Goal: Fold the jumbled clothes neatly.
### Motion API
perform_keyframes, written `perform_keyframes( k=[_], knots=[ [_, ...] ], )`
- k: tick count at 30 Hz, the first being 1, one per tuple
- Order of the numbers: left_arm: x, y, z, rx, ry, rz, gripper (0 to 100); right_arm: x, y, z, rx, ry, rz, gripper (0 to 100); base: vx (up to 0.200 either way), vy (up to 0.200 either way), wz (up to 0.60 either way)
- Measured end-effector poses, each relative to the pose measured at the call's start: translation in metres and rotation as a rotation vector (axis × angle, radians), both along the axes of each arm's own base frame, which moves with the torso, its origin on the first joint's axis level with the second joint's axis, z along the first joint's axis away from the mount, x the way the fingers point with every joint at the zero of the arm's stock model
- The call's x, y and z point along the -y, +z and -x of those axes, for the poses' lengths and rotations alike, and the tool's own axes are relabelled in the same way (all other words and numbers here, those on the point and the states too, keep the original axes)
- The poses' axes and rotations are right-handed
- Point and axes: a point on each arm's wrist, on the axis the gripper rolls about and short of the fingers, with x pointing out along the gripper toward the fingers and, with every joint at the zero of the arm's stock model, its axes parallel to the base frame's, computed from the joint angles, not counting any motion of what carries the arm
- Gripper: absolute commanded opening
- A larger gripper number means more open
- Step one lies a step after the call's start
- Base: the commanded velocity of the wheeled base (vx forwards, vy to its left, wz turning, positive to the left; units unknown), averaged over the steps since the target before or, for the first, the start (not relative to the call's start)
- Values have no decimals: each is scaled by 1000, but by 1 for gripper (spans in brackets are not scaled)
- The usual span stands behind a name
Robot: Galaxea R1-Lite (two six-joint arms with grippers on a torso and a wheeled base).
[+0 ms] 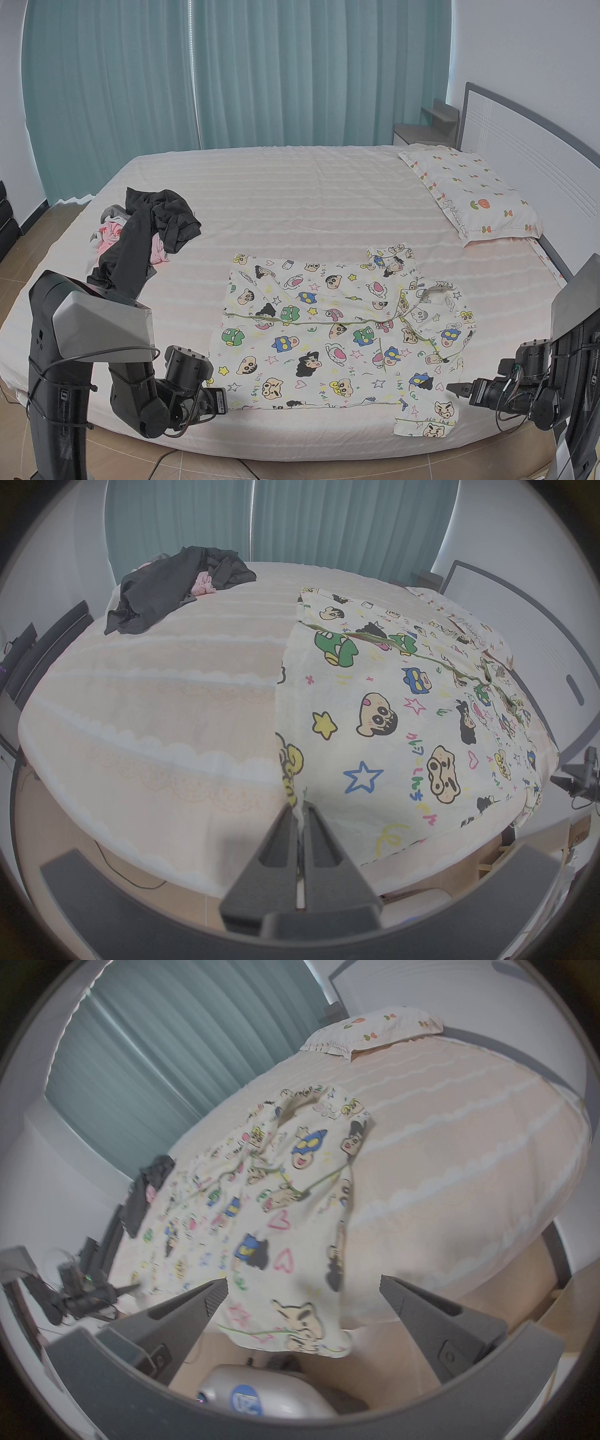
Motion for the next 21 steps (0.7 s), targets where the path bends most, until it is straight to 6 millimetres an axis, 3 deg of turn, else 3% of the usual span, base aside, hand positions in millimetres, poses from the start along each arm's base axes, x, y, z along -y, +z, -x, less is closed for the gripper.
perform_keyframes(
  k=[11, 21],
  knots=[
    [-1, 5, 0, 33, 4, 10, 0, -5, -23, 6, -39, 238, 238, 100, 0, 0, 0],
    [0, 6, -4, 49, 3, 17, 0, -6, -35, 11, -86, 331, 314, 100, 0, 0, 0]
  ],
)
